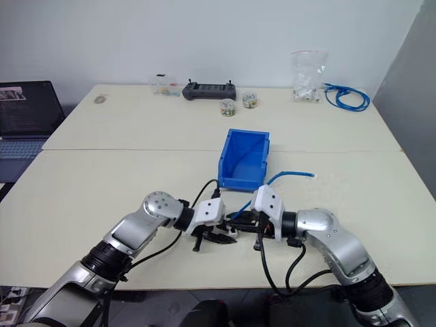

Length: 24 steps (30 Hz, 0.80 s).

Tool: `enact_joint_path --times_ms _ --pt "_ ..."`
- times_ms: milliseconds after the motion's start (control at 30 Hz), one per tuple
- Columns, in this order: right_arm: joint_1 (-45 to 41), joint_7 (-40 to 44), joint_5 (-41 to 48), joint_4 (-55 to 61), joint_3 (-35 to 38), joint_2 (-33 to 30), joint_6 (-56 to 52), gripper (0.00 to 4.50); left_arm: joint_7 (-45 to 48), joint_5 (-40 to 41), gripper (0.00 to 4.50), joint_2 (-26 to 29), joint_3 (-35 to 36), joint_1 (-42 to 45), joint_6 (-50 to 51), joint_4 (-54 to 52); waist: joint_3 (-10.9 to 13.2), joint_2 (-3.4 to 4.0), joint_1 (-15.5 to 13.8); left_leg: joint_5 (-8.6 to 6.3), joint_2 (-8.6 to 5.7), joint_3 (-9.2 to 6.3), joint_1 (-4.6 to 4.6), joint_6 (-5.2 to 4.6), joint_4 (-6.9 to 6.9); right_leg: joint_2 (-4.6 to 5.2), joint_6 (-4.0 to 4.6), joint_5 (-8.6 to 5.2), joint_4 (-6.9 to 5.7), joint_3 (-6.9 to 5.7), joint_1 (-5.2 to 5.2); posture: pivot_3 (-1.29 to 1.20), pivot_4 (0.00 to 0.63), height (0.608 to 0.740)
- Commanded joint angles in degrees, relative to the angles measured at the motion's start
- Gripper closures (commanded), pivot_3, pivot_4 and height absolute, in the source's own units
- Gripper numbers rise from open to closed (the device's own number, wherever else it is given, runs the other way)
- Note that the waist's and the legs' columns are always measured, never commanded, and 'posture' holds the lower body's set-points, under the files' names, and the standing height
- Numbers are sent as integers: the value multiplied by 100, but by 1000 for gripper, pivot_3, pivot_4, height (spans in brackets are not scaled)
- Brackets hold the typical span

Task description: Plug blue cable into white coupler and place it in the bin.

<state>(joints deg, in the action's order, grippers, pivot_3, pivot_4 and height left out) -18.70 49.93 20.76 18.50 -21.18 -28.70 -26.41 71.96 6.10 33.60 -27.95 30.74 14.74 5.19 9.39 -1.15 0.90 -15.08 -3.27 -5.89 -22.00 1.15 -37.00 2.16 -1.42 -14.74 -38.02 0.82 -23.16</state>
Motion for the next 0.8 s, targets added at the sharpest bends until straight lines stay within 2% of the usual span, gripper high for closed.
enact_joint_path --times_ms 33,200,467,800 --pt "-93 183 -254 -180 -112 39 358 4390 56 -155 3591 3 -58 -98 13 57 0 0 0 0 0 -1 0 0 0 0 0 0 0 -2 0 0 150 740" --pt "-40 323 -302 -271 -49 24 495 4390 39 -231 3592 29 -55 -120 -68 94 0 0 6 0 0 -2 1 0 0 0 0 0 -2 -2 0 0 150 740" --pt "-26 344 133 -57 378 89 191 4390 66 -333 3592 56 -53 -147 -210 160 -1 0 8 0 0 -2 2 0 0 0 15 9 -4 -1 0 0 150 740" --pt "77 494 -385 -355 68 -4 558 4390 66 -347 3592 57 -18 -157 -204 166 -1 0 28 0 1 -1 5 0 0 -1 15 9 -6 -1 1 0 150 740"
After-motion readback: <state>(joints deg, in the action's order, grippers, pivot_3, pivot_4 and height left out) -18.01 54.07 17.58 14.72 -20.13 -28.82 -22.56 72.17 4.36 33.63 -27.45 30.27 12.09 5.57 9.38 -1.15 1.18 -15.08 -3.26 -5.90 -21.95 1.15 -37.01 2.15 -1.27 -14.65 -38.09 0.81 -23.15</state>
